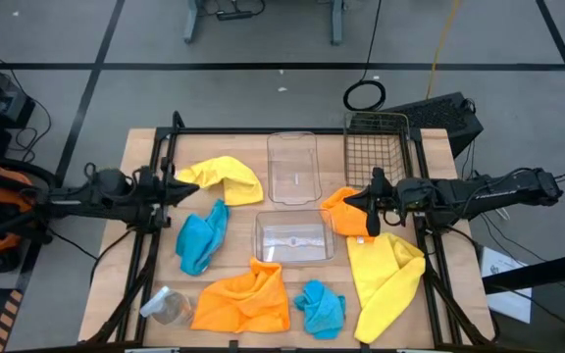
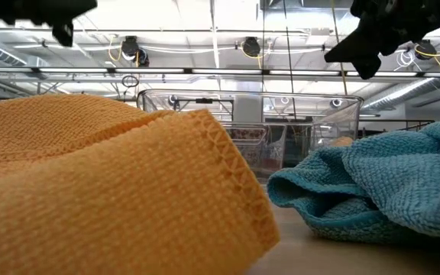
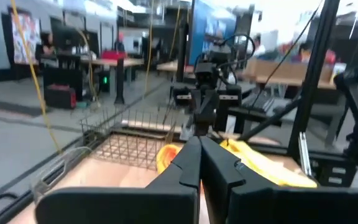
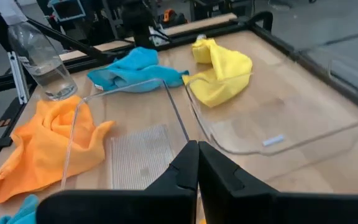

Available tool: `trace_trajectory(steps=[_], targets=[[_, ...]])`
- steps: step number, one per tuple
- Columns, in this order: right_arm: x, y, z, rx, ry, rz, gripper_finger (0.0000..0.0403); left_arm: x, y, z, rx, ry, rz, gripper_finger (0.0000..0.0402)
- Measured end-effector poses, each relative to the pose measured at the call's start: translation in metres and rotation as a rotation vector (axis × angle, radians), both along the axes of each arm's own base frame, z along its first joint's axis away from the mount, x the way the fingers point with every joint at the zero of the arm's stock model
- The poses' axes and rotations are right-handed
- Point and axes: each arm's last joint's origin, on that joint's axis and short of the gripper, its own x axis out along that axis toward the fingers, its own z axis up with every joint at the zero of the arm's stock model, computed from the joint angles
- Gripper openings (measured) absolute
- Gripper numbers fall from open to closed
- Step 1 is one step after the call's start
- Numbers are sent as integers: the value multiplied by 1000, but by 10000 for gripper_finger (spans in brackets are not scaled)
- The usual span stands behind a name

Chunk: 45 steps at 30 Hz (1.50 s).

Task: Sort microfiber towel by color & place in baskets
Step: Put the top orange microfiber towel into the black metal basket

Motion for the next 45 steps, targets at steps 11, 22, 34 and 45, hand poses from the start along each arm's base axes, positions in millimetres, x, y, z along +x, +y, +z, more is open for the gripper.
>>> trace_trajectory(steps=[11,22,34,45], targets=[[-5,14,-31,201,292,-56,0,54,-6,50,119,190,-103,76],[0,43,-68,177,547,-130,0,112,-17,5,79,489,-200,155],[-3,52,-82,47,623,-177,101,147,-33,-23,71,566,-247,155],[6,50,-101,-126,645,-321,310,150,-35,-24,74,559,-248,155]])
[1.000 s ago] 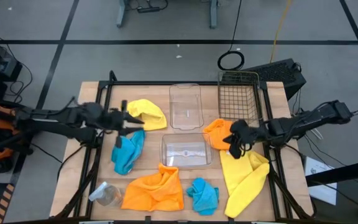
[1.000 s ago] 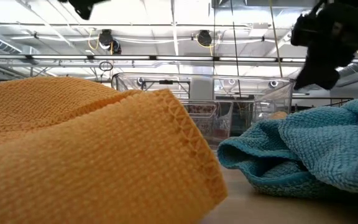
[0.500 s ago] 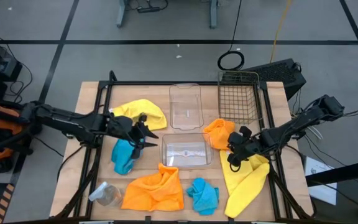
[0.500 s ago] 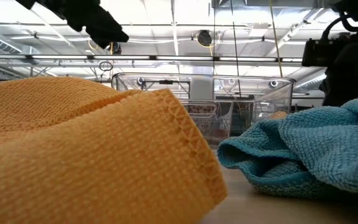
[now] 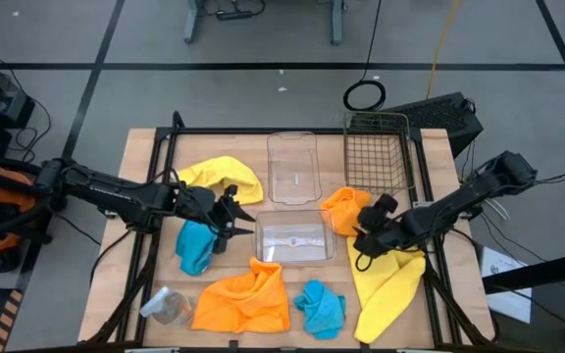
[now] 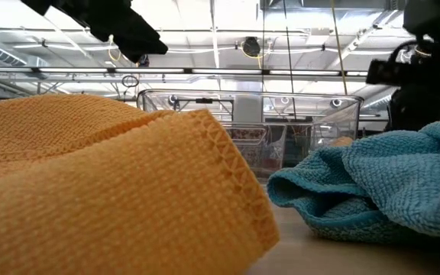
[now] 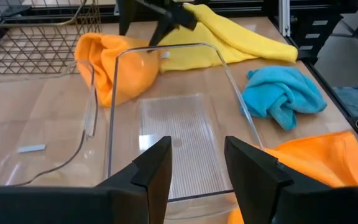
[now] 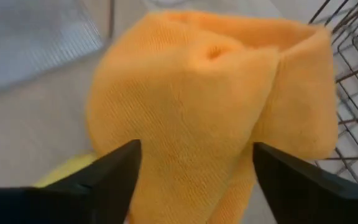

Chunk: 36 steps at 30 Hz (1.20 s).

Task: Sort microfiber towel by color & place in baskets
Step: Put the top orange microfiber towel into the black metal basket

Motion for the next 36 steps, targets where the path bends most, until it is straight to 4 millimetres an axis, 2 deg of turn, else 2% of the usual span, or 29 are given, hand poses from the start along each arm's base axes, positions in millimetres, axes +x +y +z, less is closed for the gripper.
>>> trace_trajectory(steps=[2,4,7,10,17,18,20,23,28,36], targets=[[3,0,-9,-19,45,-8,328,0,0,0,1,-1,1,155],[7,1,-17,0,81,-5,328,0,0,0,3,-2,4,155],[14,4,-29,28,113,14,298,0,0,0,4,-4,6,155],[19,6,-36,23,99,-12,235,2,0,-1,5,-4,5,155],[19,6,-39,38,96,-63,30,3,0,-3,12,3,2,155],[18,6,-38,42,94,-61,18,4,0,-3,11,-3,2,155],[17,5,-35,64,89,-56,17,5,-1,-3,10,-6,2,155],[15,6,-23,107,89,-35,22,9,-1,-4,28,-30,-8,155],[12,10,13,181,29,25,5,25,-4,-8,65,-112,-30,155],[6,28,79,155,-210,218,3,51,-7,-18,124,-243,-54,155]])
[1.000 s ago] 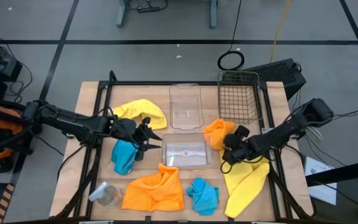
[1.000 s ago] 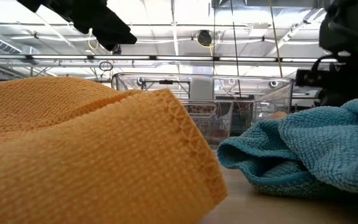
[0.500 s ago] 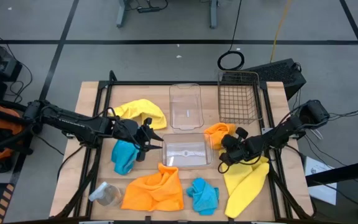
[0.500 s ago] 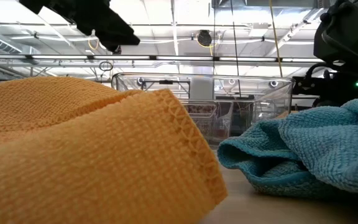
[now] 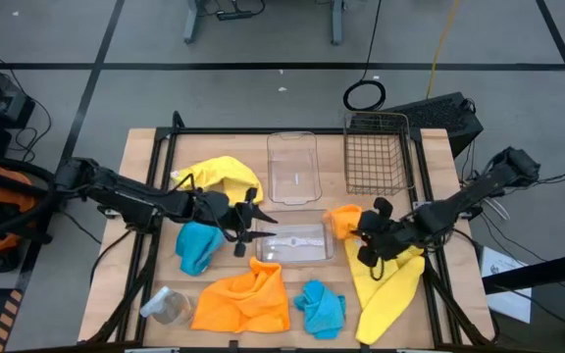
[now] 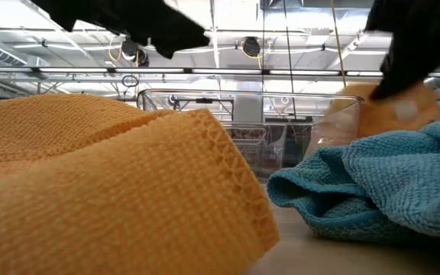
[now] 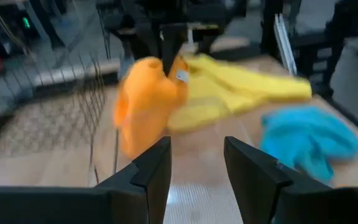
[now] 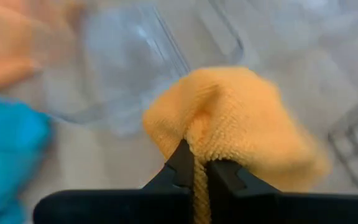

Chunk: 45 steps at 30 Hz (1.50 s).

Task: Sort microfiber towel by color & place in baskets
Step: Put the top orange microfiber towel into the black metal basket

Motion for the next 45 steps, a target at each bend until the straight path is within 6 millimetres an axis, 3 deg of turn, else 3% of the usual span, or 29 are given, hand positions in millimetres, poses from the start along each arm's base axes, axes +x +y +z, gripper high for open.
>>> trace_trajectory(steps=[8,15,24,35,45], targets=[[-4,23,49,-145,-224,126,3,15,1,-1,-28,-144,12,155],[10,45,66,-254,-386,348,3,20,4,7,-57,-270,105,155],[21,55,72,-390,-465,492,2,22,-4,5,-79,-271,-22,155],[32,42,83,-487,-532,373,2,73,-28,-9,54,-257,-29,155],[55,41,58,-502,-429,272,14,86,-41,8,49,-324,18,155]])
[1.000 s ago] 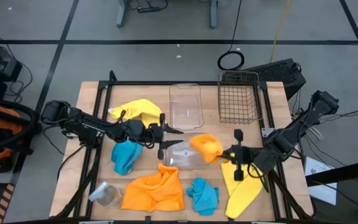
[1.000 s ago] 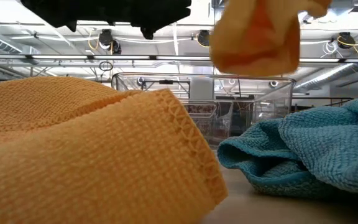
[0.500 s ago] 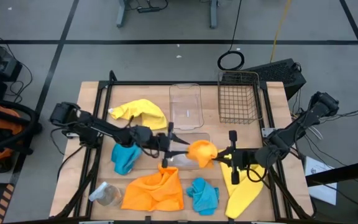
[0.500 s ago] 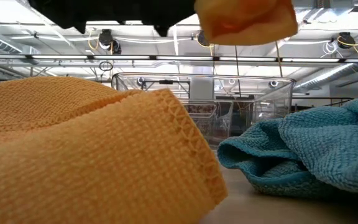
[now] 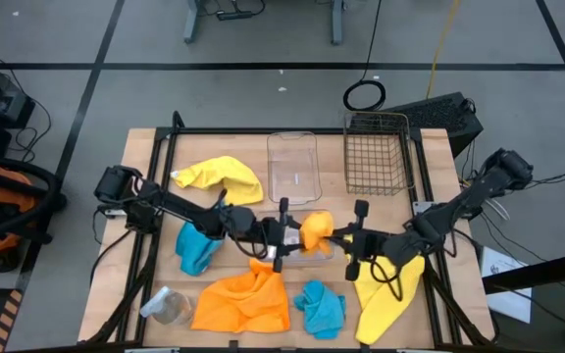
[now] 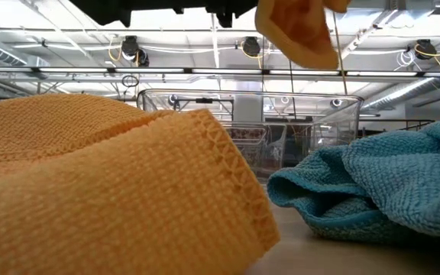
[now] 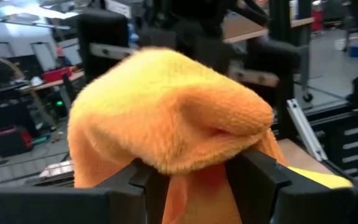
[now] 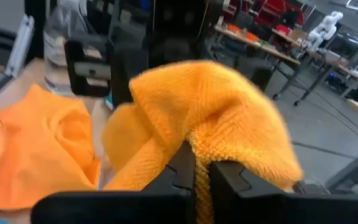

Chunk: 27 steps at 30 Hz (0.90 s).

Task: Sort microfiber towel by color & place in baskets
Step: Put the top orange microfiber towel into the black metal basket

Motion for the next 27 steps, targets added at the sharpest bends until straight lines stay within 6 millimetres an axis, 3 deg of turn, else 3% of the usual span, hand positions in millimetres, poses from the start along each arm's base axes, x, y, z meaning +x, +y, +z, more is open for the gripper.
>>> trace_trajectory(steps=[4,7,19,22,27], targets=[[6,1,-9,37,-1,-72,19,0,-1,-1,7,8,47,155],[8,2,-13,60,-4,-120,48,0,-1,-1,8,9,53,155],[10,1,-17,163,-6,-126,300,-1,-2,2,14,-25,47,155],[13,0,-19,216,14,-72,319,-1,-2,5,36,-50,50,155],[19,-3,-23,216,17,-85,311,-1,-2,5,36,-54,50,155]])
